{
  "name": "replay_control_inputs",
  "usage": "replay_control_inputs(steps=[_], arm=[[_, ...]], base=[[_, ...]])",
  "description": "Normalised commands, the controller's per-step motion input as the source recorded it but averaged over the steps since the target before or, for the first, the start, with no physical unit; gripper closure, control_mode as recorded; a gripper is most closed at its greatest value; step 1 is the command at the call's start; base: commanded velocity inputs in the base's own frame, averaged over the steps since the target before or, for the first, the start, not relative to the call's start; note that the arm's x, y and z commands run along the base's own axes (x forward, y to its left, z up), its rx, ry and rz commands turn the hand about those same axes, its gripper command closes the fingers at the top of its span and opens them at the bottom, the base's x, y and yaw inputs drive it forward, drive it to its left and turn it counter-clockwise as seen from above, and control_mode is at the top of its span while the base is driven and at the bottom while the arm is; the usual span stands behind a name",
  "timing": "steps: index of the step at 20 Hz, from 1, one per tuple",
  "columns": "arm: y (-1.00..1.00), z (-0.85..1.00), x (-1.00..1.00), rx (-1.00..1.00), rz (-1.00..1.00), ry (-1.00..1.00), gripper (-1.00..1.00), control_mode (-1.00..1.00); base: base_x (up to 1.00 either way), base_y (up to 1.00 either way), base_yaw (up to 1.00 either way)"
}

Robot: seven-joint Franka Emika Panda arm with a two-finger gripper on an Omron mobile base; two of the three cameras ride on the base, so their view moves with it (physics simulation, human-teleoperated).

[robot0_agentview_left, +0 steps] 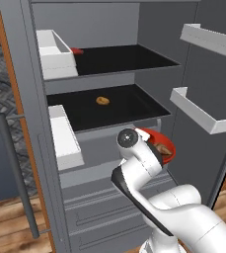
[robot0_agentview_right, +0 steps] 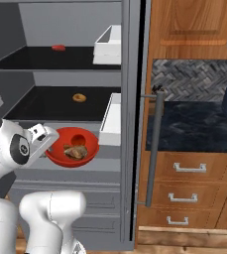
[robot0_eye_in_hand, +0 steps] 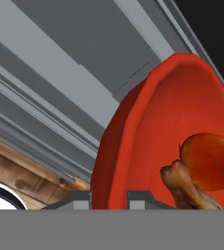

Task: Pick the chicken drumstick and tomato from their plates and place them in the bowl. Then put the bowl in the fridge.

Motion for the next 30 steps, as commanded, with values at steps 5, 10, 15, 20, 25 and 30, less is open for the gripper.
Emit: replay_control_inputs(steps=[5, 10, 15, 20, 25, 30], arm=[[0.0, 0.0, 0.0, 0.0, 0.0, 0.0, 1.0, -1.0], [0.0, 0.0, -0.02, 0.0, 0.0, -0.01, 1.0, -1.0], [0.0, -0.02, -0.01, -0.01, 0.05, 0.0, 1.0, -1.0], [0.0, 0.15, -0.08, 0.0, 0.4, 0.0, 1.0, -1.0], [0.0, 0.17, -0.13, -0.03, 0.47, -0.04, 1.0, -1.0], [0.06, 0.16, -0.05, 0.0, 0.26, -0.11, 1.0, -1.0]], base=[[0.0, 0.0, 0.0], [0.0, 0.0, 0.0], [0.0, 0.0, 0.0], [0.0, 0.0, 0.0], [0.0, 0.0, 0.0], [0.0, 0.0, 0.0]])
